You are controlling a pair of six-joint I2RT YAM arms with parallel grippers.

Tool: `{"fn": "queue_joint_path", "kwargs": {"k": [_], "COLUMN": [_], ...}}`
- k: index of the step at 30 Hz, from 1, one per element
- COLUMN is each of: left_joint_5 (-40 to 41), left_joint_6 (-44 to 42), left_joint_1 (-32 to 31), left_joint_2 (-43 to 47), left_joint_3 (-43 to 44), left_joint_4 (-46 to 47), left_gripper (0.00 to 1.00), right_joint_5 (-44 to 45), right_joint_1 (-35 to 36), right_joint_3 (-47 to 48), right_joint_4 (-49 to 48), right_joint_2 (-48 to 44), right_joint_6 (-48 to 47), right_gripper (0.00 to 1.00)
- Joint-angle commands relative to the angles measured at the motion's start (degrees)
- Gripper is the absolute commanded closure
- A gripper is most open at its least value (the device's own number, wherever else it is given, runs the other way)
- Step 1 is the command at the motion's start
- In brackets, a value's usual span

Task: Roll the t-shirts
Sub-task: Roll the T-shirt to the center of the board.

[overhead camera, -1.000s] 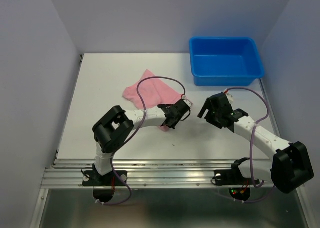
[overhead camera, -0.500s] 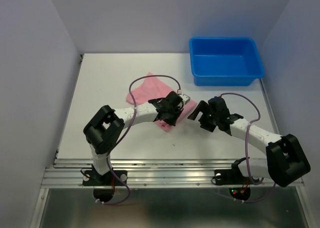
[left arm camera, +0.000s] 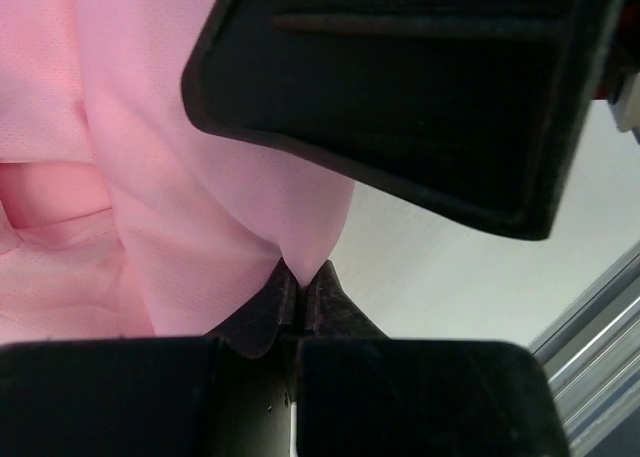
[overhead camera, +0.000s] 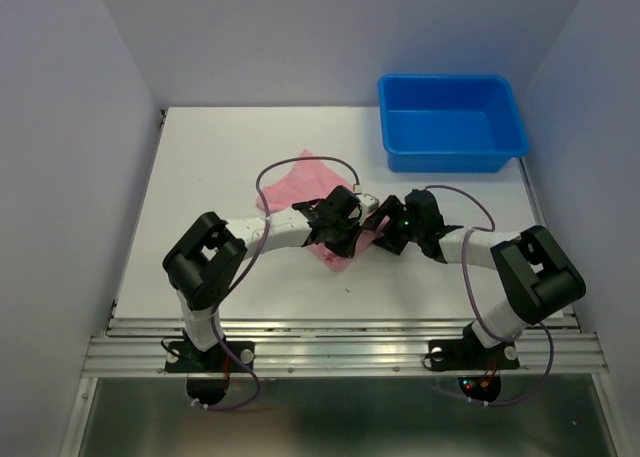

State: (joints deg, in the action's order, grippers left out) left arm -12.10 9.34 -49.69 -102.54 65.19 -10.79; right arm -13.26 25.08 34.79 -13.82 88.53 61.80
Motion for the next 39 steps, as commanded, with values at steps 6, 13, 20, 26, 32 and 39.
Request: {"fn": "queue_joint_path", "kwargs": {"k": [6,13,20,26,32,39], "left_joint_5": [-0.9,1.5,15.1,20.4,22.4,28.0], "left_joint_6": [0.2,-0.7,-2.8,-4.7,-2.9,-2.8], "left_joint_1": [0.3,0.2,-3.4,-7.0,-9.0,-12.5], "left_joint_2": [4.3,7.3,12.4,12.6,10.3,8.4], "left_joint_3": [-1.1,-1.3,-2.3,-3.5,0.9,-0.8], "left_joint_4": [1.6,-1.5,-3.5,-0.7,-3.4,-0.7], "left_gripper": [1.00,0.31,0.13,0.09,0.23,0.22], "right_joint_5": [-0.1,0.7,1.6,2.0,2.4,1.7], "right_joint_1": [-0.2,0.9,0.9,0.9,0.9,0.9], "right_joint_3": [0.1,-0.5,-0.7,-0.9,-1.1,-0.7], "right_joint_4": [-6.4,-9.6,-7.0,-5.0,-4.0,-4.0], "right_joint_2": [3.2,4.6,1.7,0.1,-1.1,-0.6], "right_joint_6": [4.3,5.8,5.3,5.6,6.1,7.1], "right_gripper": [0.45,0.93,0.99,0.99,0.99,0.99]}}
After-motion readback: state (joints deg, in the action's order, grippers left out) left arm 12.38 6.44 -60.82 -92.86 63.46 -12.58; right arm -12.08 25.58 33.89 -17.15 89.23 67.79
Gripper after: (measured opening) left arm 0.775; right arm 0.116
